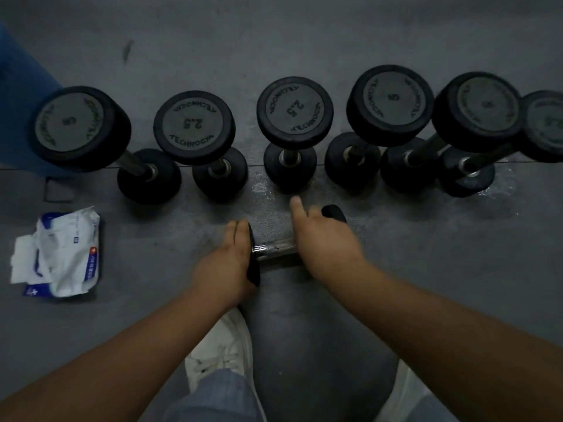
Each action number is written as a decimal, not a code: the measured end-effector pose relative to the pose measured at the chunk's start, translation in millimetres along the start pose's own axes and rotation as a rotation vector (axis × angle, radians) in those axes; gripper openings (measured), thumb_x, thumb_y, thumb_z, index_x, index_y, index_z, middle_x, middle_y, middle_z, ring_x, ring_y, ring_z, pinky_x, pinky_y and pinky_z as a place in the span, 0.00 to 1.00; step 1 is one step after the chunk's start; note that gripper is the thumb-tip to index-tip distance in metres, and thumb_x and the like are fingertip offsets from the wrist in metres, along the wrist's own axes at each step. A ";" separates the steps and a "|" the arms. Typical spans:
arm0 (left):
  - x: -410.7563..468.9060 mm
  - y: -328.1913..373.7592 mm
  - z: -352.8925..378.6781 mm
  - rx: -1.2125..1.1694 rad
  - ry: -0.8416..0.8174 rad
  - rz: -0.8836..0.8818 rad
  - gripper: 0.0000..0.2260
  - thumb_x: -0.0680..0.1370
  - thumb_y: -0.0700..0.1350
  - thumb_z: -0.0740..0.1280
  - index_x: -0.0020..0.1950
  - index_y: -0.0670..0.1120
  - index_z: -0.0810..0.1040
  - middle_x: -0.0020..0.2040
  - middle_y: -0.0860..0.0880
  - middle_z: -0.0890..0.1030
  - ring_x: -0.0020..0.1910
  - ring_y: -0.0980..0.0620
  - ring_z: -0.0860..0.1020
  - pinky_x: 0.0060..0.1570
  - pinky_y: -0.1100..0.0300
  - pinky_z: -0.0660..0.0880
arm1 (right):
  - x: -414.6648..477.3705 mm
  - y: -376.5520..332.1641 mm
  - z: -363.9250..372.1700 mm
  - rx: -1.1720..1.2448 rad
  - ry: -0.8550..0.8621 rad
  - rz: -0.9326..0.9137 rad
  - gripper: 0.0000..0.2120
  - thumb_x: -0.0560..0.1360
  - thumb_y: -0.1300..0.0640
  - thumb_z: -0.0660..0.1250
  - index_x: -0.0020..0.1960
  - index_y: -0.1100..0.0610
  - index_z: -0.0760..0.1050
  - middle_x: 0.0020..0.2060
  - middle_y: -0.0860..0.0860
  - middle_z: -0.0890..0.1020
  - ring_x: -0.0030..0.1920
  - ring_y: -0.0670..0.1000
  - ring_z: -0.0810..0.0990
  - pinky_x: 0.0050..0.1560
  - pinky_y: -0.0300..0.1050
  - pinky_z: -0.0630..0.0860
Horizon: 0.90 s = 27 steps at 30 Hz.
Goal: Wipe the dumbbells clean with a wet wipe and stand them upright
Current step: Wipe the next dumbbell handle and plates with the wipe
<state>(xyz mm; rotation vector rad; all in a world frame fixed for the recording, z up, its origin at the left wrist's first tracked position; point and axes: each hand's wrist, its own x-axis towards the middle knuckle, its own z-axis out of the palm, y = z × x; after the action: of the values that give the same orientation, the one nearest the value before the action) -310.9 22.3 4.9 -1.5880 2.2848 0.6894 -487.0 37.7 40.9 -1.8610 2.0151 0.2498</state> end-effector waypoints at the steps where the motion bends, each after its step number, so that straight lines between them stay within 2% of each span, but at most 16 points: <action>1: 0.5 -0.3 0.4 0.000 -0.006 -0.001 0.47 0.68 0.50 0.75 0.78 0.47 0.48 0.78 0.49 0.50 0.57 0.43 0.78 0.50 0.52 0.77 | 0.9 2.8 -0.1 -0.022 -0.010 -0.034 0.24 0.79 0.65 0.54 0.73 0.56 0.57 0.61 0.58 0.73 0.53 0.59 0.80 0.45 0.49 0.70; 3: 1.7 -1.8 2.5 -0.003 -0.006 0.000 0.47 0.67 0.50 0.76 0.77 0.48 0.49 0.77 0.49 0.52 0.56 0.43 0.79 0.47 0.52 0.76 | 2.9 7.5 0.2 -0.047 -0.048 -0.026 0.19 0.79 0.66 0.55 0.68 0.56 0.64 0.60 0.57 0.74 0.54 0.58 0.80 0.44 0.47 0.67; 5: 2.8 -3.0 5.2 -0.010 -0.004 -0.007 0.48 0.66 0.50 0.76 0.76 0.48 0.49 0.77 0.49 0.52 0.54 0.43 0.79 0.42 0.55 0.73 | -4.5 5.5 11.5 -0.046 -0.126 0.060 0.19 0.79 0.66 0.55 0.70 0.61 0.64 0.67 0.60 0.70 0.58 0.58 0.79 0.48 0.48 0.74; 7: 3.0 -3.4 7.6 0.000 -0.003 -0.016 0.48 0.67 0.50 0.76 0.77 0.49 0.48 0.78 0.49 0.50 0.55 0.43 0.79 0.42 0.55 0.72 | -22.7 1.4 33.5 -0.046 -0.183 0.114 0.27 0.79 0.67 0.53 0.77 0.65 0.51 0.77 0.64 0.53 0.67 0.56 0.74 0.55 0.48 0.76; 8: 2.9 -3.4 8.7 0.012 -0.001 -0.017 0.48 0.67 0.50 0.75 0.77 0.48 0.47 0.78 0.49 0.49 0.56 0.42 0.79 0.44 0.55 0.72 | -28.6 1.3 44.6 -0.052 -0.200 0.120 0.30 0.79 0.67 0.53 0.78 0.65 0.44 0.78 0.63 0.44 0.71 0.55 0.69 0.57 0.47 0.76; 9: 1.3 -3.3 9.7 0.017 0.001 -0.019 0.48 0.68 0.49 0.75 0.78 0.48 0.47 0.79 0.48 0.49 0.56 0.42 0.79 0.45 0.54 0.73 | -29.4 1.3 48.4 -0.046 -0.201 0.128 0.32 0.79 0.67 0.52 0.78 0.65 0.41 0.78 0.62 0.41 0.74 0.54 0.65 0.59 0.46 0.75; 11: -1.0 -2.7 11.5 0.011 0.004 -0.018 0.48 0.68 0.48 0.75 0.78 0.47 0.47 0.79 0.48 0.48 0.55 0.42 0.79 0.45 0.54 0.74 | -15.6 2.2 48.3 0.006 -0.176 0.152 0.30 0.79 0.68 0.52 0.78 0.65 0.45 0.78 0.60 0.45 0.75 0.54 0.62 0.61 0.46 0.74; 14: -1.1 -2.0 9.1 0.033 0.015 -0.032 0.49 0.68 0.49 0.75 0.78 0.47 0.46 0.79 0.48 0.47 0.55 0.43 0.80 0.44 0.55 0.73 | -3.0 -8.2 38.8 0.084 -0.135 0.225 0.25 0.79 0.67 0.53 0.76 0.64 0.55 0.76 0.59 0.56 0.71 0.56 0.68 0.61 0.47 0.72; 17: -2.3 0.1 8.1 0.054 -0.006 -0.034 0.50 0.69 0.50 0.75 0.79 0.48 0.43 0.80 0.49 0.44 0.56 0.44 0.79 0.43 0.56 0.71 | -27.7 -11.9 48.7 0.096 -0.124 0.213 0.28 0.79 0.67 0.51 0.77 0.59 0.51 0.79 0.55 0.49 0.66 0.55 0.73 0.54 0.47 0.75; 18: -3.9 -0.1 9.4 0.053 -0.011 -0.033 0.50 0.69 0.50 0.75 0.79 0.48 0.43 0.80 0.49 0.43 0.55 0.44 0.79 0.42 0.56 0.70 | -32.6 -10.0 50.1 0.076 -0.152 0.201 0.27 0.80 0.67 0.51 0.77 0.59 0.50 0.78 0.56 0.51 0.66 0.55 0.74 0.53 0.48 0.76; 19: -5.4 0.1 9.9 0.047 -0.010 -0.031 0.49 0.69 0.49 0.75 0.79 0.48 0.43 0.79 0.49 0.44 0.55 0.44 0.79 0.42 0.57 0.69 | -29.8 -8.4 47.3 0.104 -0.136 0.216 0.24 0.80 0.66 0.50 0.76 0.60 0.54 0.76 0.59 0.58 0.63 0.57 0.75 0.52 0.49 0.76; 21: -5.5 0.2 9.0 0.034 -0.002 -0.023 0.48 0.69 0.49 0.75 0.78 0.48 0.45 0.79 0.50 0.45 0.54 0.45 0.79 0.41 0.57 0.69 | -14.2 -8.5 36.2 0.171 -0.098 0.292 0.17 0.80 0.65 0.51 0.68 0.60 0.64 0.65 0.60 0.72 0.57 0.60 0.78 0.49 0.51 0.75; 23: -4.4 -1.1 5.0 0.030 0.008 -0.029 0.47 0.69 0.50 0.75 0.77 0.48 0.46 0.79 0.50 0.46 0.54 0.45 0.80 0.41 0.56 0.71 | -7.1 -14.2 28.6 0.240 -0.119 0.332 0.15 0.80 0.66 0.53 0.65 0.61 0.68 0.59 0.59 0.76 0.55 0.60 0.80 0.50 0.52 0.76; 25: -5.2 0.8 3.9 0.023 0.001 -0.011 0.47 0.69 0.49 0.75 0.77 0.48 0.46 0.78 0.50 0.47 0.54 0.44 0.80 0.42 0.55 0.73 | -20.7 -12.3 28.8 0.523 -0.073 0.439 0.11 0.80 0.62 0.56 0.59 0.56 0.74 0.48 0.54 0.78 0.51 0.57 0.81 0.47 0.49 0.74; 27: -4.4 1.5 4.5 0.007 -0.008 0.017 0.46 0.69 0.48 0.75 0.77 0.48 0.47 0.77 0.49 0.48 0.54 0.44 0.79 0.42 0.54 0.74 | -41.6 -7.2 26.0 0.972 0.071 0.568 0.12 0.79 0.63 0.59 0.54 0.53 0.78 0.38 0.51 0.78 0.40 0.51 0.81 0.37 0.41 0.73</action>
<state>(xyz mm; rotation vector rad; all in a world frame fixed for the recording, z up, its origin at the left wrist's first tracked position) -311.0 28.7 3.5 -1.5617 2.2951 0.6900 -473.8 85.0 34.5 -0.7051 2.0875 -0.5660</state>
